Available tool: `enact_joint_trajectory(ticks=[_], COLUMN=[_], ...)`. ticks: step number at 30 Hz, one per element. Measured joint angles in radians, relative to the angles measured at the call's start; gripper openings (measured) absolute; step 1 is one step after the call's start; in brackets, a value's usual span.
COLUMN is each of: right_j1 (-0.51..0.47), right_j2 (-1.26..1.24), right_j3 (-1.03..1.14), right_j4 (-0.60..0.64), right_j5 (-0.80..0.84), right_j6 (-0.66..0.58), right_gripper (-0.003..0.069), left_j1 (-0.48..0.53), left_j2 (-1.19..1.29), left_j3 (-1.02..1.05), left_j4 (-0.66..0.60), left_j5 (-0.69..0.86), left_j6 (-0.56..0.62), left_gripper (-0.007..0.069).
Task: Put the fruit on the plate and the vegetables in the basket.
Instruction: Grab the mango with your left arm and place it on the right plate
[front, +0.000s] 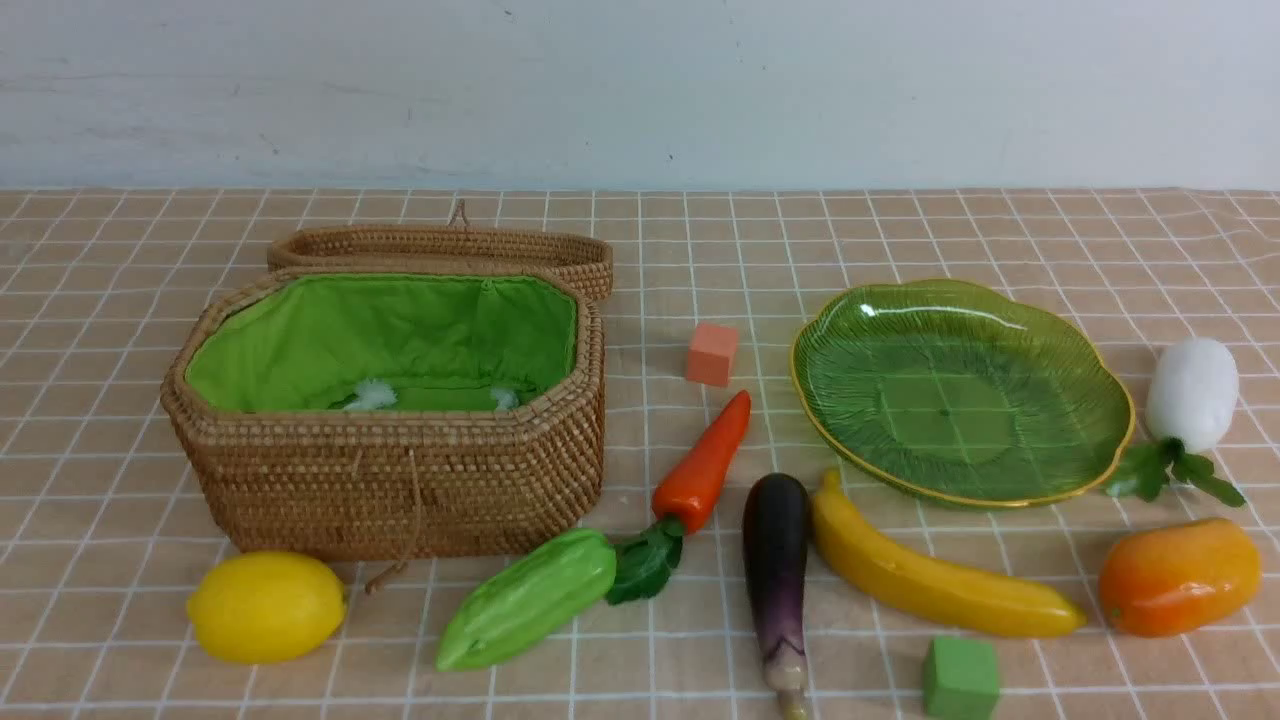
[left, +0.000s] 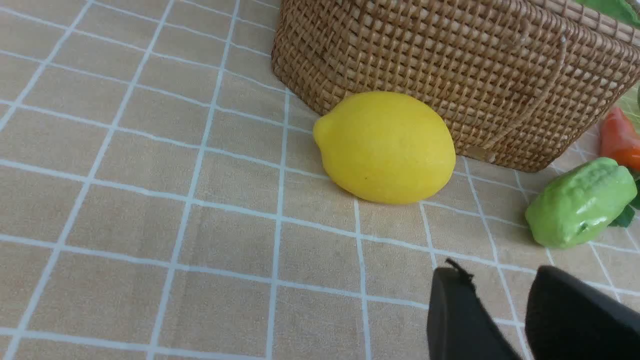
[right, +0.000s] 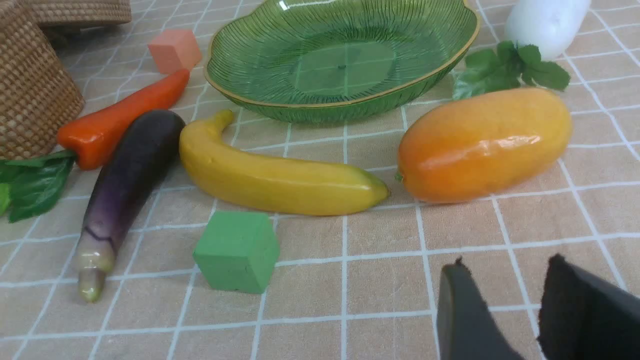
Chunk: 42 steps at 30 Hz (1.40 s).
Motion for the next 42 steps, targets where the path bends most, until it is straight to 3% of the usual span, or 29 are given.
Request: enact_joint_trajectory(ticks=[28, 31, 35, 42], right_j1=[0.000, 0.000, 0.000, 0.000], right_j2=[0.000, 0.000, 0.000, 0.000], right_j3=[0.000, 0.000, 0.000, 0.000], right_j4=[0.000, 0.000, 0.000, 0.000], right_j5=[0.000, 0.000, 0.000, 0.000], right_j6=[0.000, 0.000, 0.000, 0.000], right_gripper=[0.0241, 0.0241, 0.0241, 0.0241], left_j1=[0.000, 0.000, 0.000, 0.000], left_j2=[0.000, 0.000, 0.000, 0.000], left_j3=[0.000, 0.000, 0.000, 0.000], left_j4=[0.000, -0.050, -0.212, -0.345], left_j5=[-0.008, -0.083, -0.224, -0.452], left_j6=[0.000, -0.025, -0.109, -0.131], left_gripper=[0.0225, 0.0228, 0.0230, 0.0232])
